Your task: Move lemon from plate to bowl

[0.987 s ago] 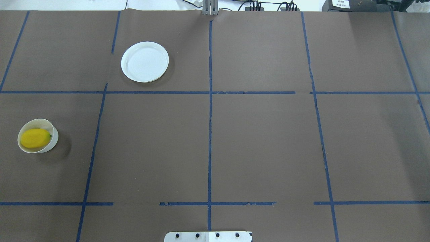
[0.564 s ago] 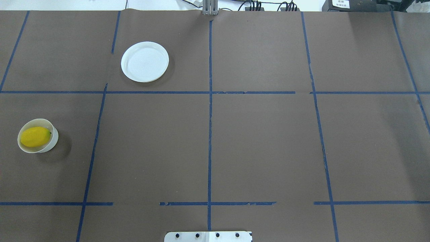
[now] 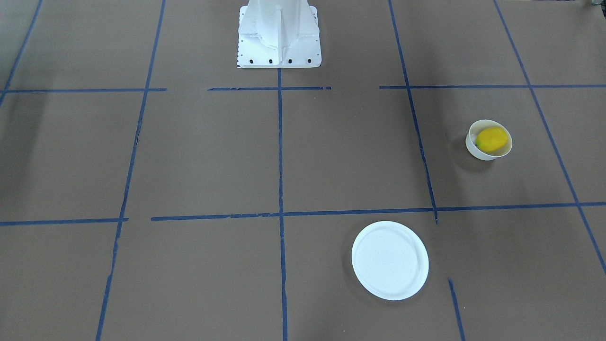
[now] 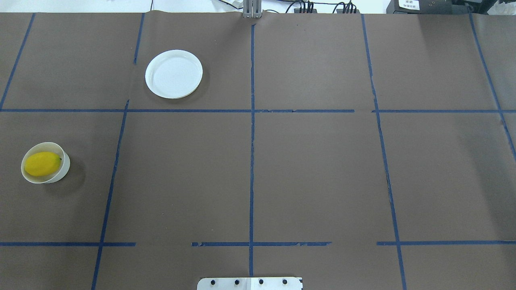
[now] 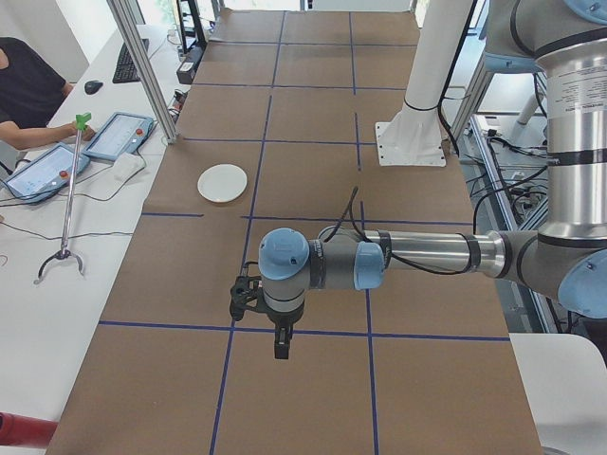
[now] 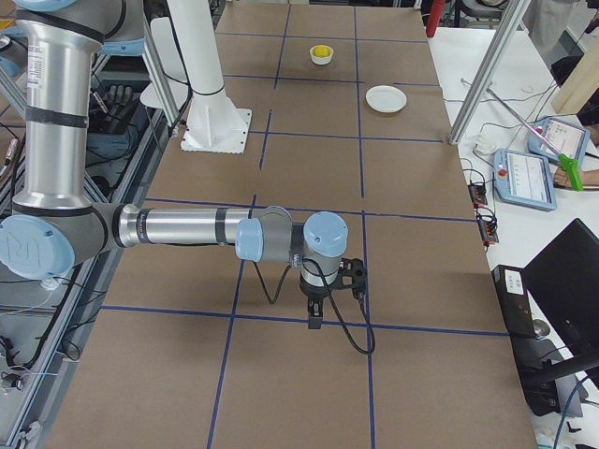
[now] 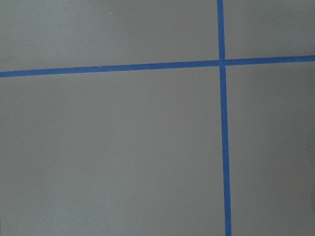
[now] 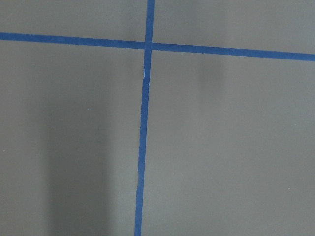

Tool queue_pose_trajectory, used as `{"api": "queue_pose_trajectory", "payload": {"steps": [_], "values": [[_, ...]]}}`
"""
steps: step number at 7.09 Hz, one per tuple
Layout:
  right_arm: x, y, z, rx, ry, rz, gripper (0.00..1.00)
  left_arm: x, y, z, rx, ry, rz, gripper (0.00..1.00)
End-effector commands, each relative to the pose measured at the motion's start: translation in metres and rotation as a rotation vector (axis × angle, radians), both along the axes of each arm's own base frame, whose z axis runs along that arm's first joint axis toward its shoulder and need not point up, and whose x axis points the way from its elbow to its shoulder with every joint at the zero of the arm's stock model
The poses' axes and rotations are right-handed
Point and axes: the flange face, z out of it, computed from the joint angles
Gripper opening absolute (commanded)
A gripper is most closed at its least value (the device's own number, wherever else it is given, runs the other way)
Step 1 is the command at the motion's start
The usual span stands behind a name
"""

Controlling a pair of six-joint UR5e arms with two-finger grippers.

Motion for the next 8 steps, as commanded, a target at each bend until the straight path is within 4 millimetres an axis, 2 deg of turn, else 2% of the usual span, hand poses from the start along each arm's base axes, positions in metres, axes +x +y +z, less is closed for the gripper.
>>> {"api": "queue_pose_trajectory", "payload": {"steps": [1, 8], "values": [[0.000, 0.000, 0.000, 0.000, 0.000, 0.000, 1.00, 0.000, 0.000, 0.000, -0.001, 0.000, -0.001, 1.00], [0.000, 0.000, 0.000, 0.000, 0.000, 0.000, 1.00, 0.000, 0.004, 0.011, -0.017, 0.002, 0.003, 1.00]]}}
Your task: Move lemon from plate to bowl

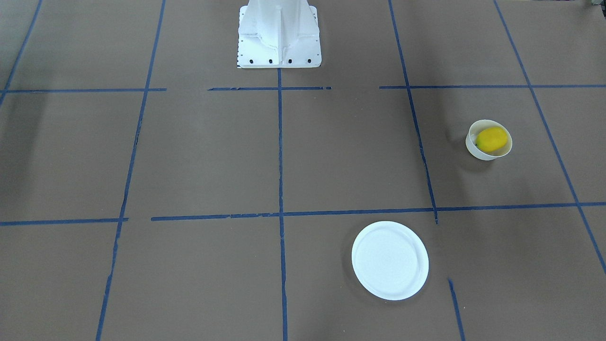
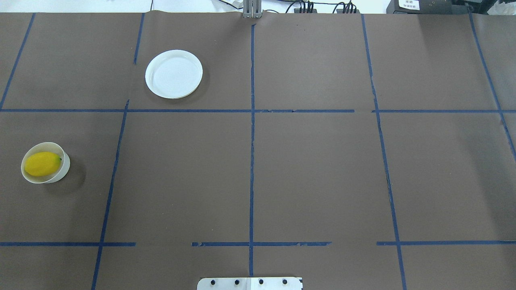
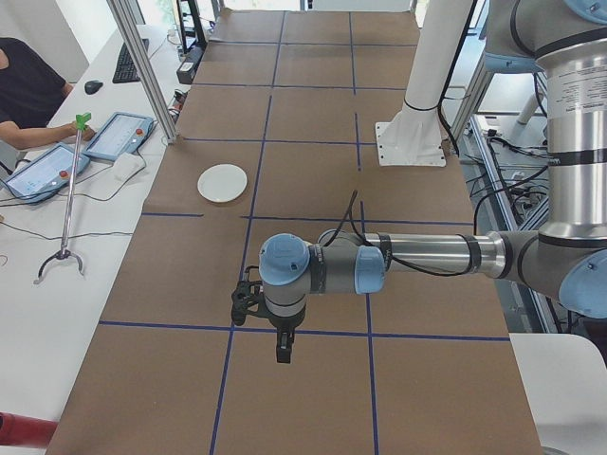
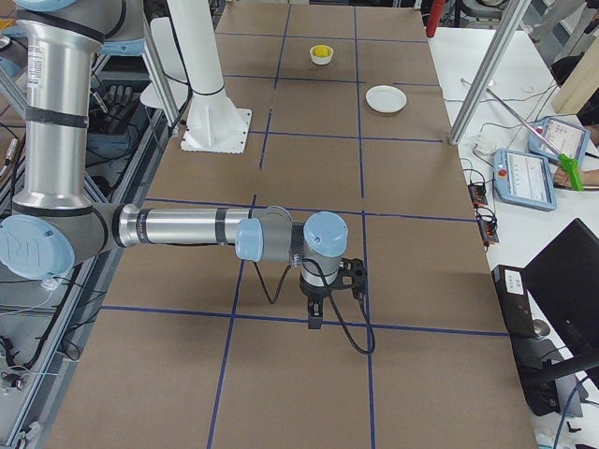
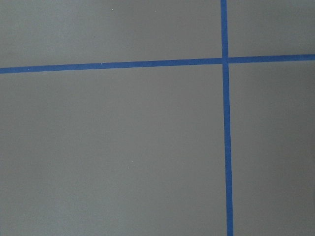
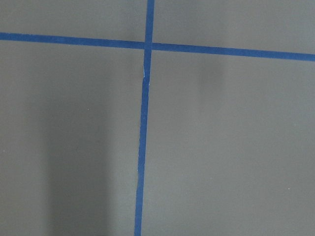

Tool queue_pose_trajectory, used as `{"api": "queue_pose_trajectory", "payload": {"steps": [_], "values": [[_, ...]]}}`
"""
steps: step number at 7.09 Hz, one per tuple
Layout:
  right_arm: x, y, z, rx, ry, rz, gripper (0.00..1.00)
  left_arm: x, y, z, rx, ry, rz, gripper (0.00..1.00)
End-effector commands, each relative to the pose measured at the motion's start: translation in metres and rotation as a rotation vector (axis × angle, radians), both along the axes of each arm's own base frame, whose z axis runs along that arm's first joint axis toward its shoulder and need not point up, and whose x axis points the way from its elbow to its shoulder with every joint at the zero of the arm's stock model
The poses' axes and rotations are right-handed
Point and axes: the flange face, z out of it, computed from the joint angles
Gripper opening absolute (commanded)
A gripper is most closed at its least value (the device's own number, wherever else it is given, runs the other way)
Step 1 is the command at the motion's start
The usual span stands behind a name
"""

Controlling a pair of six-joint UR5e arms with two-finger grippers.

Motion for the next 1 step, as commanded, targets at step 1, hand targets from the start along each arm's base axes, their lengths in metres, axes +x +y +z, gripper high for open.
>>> {"api": "queue_pose_trajectory", "payload": {"steps": [1], "values": [[-0.0001, 0.0000, -0.0001, 0.000, -0.001, 0.000, 1.00, 0.0001, 0.0010, 0.0006, -0.001, 0.000, 0.000, 1.00]]}}
